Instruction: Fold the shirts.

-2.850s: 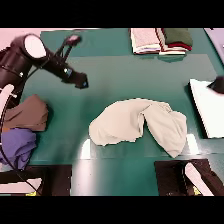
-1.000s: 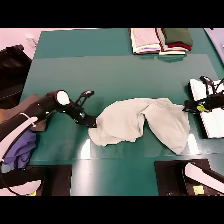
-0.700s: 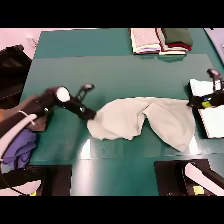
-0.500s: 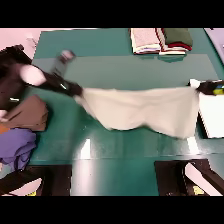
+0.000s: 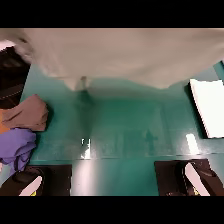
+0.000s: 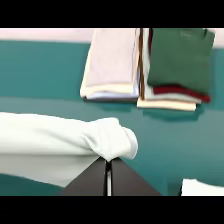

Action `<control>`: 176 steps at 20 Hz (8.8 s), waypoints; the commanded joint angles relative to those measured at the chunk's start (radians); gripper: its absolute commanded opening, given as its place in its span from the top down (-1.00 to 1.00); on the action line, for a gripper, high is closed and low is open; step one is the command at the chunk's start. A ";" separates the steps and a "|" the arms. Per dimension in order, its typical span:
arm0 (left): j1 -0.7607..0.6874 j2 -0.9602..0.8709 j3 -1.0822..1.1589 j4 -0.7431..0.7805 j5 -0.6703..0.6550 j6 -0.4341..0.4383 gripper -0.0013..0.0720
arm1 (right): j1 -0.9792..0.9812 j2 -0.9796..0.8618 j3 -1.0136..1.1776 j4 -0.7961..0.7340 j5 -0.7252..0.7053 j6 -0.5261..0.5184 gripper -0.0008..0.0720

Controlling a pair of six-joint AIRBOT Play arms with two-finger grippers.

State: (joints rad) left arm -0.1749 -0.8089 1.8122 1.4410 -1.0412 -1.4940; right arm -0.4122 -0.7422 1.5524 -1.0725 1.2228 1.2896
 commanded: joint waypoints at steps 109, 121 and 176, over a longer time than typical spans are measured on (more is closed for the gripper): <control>0.157 -0.332 -0.354 -0.256 -0.105 0.012 0.90 | 0.119 -0.401 0.047 -0.190 0.235 0.064 0.93; 0.162 -0.846 -0.108 -0.284 -0.024 0.142 0.90 | 0.218 -0.902 0.232 -0.230 0.108 0.134 0.93; 0.256 0.030 -1.361 -0.269 -0.286 -0.047 -0.51 | 0.029 -0.296 -1.041 -0.053 -0.018 -0.016 0.93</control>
State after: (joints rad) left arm 0.0807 -0.8104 0.5320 1.2289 -1.3365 -1.5074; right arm -0.3897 -1.0374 0.4976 -1.1244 1.2163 1.2732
